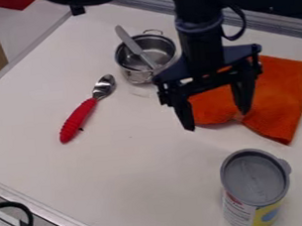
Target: Move the can on the left side og the table
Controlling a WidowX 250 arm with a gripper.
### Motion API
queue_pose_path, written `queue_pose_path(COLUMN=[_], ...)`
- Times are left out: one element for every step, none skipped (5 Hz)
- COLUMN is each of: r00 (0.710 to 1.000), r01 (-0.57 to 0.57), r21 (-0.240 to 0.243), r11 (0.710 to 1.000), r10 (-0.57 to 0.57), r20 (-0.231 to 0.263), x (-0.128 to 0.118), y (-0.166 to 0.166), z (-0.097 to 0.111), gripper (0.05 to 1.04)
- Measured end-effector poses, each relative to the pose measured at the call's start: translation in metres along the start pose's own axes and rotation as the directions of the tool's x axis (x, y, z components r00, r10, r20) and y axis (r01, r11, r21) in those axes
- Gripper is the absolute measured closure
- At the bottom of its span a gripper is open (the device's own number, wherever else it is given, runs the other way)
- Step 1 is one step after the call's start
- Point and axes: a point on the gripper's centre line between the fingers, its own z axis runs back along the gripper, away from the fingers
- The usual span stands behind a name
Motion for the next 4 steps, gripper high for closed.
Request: queue_pose_path(r00=[0.994, 0.976, 0.957, 0.942], r01=[-0.101, -0.197, -0.28, -0.334], r21=[0.003, 0.032, 0.031, 0.021], r11=[0.995, 0.98, 0.959, 0.942], r10=[0.101, 0.199, 0.282, 0.335], r20=[-0.036, -0.093, -0.061, -0.023], x=[-0.025, -0.047, -0.061, -0.07], y=[-0.002, -0.006, -0.014, -0.017], z=[0.01, 0.009, 0.0, -0.02], gripper=[0.083, 0.083, 0.083, 0.083])
